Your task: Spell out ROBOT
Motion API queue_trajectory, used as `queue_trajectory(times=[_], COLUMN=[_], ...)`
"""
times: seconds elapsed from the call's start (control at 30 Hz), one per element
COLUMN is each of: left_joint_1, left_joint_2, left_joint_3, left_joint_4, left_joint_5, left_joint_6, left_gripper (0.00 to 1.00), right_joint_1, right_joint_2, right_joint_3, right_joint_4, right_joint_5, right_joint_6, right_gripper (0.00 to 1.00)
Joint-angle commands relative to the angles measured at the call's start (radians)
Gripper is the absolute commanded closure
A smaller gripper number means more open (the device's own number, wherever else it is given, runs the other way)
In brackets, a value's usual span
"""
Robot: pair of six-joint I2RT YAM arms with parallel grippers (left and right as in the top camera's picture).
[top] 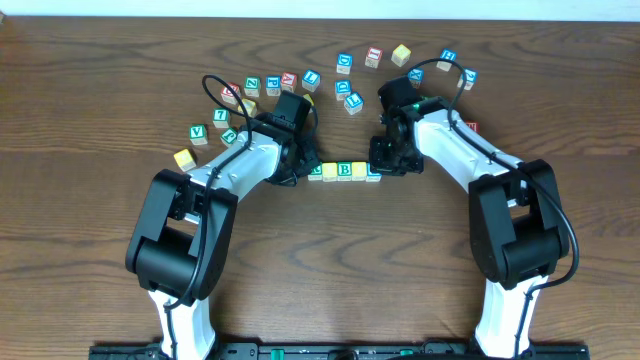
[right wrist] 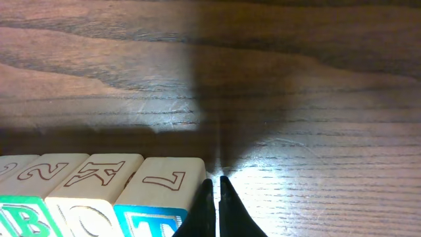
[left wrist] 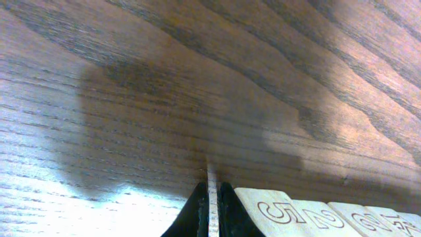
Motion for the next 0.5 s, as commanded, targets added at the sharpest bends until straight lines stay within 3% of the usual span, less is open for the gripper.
queue_trajectory(times=[0.0, 0.2, 0.3, 0.47], left_joint_1=[-0.01, -0.008, 0.006, 0.057], left_joint_2=[0.0, 0.0, -0.001, -0.001], left_joint_3=[0.003, 0.003, 0.003, 0.003], left_joint_4=[0.005, 0.005, 0.005, -0.003], left_joint_5=[-0.004, -0.021, -0.032, -0.031], left_joint_6=[0.005, 0.006, 0.006, 0.006], left_gripper=[0.93, 0.92, 0.85, 0.83], right_joint_1=[0.025, 0.024, 0.018, -0.001], right_joint_2=[0.003, 0.003, 0.002, 0.002], right_joint_3=[0.008, 0.008, 0.008, 0.008], right_joint_4=[0.006, 0.016, 0.015, 0.011], right_joint_5=[-0.042, -0.034, -0.022, -0.022], right_joint_6=[0.026, 0.026, 0.022, 0.014], right_gripper=[0.99, 0.99, 0.97, 0.97])
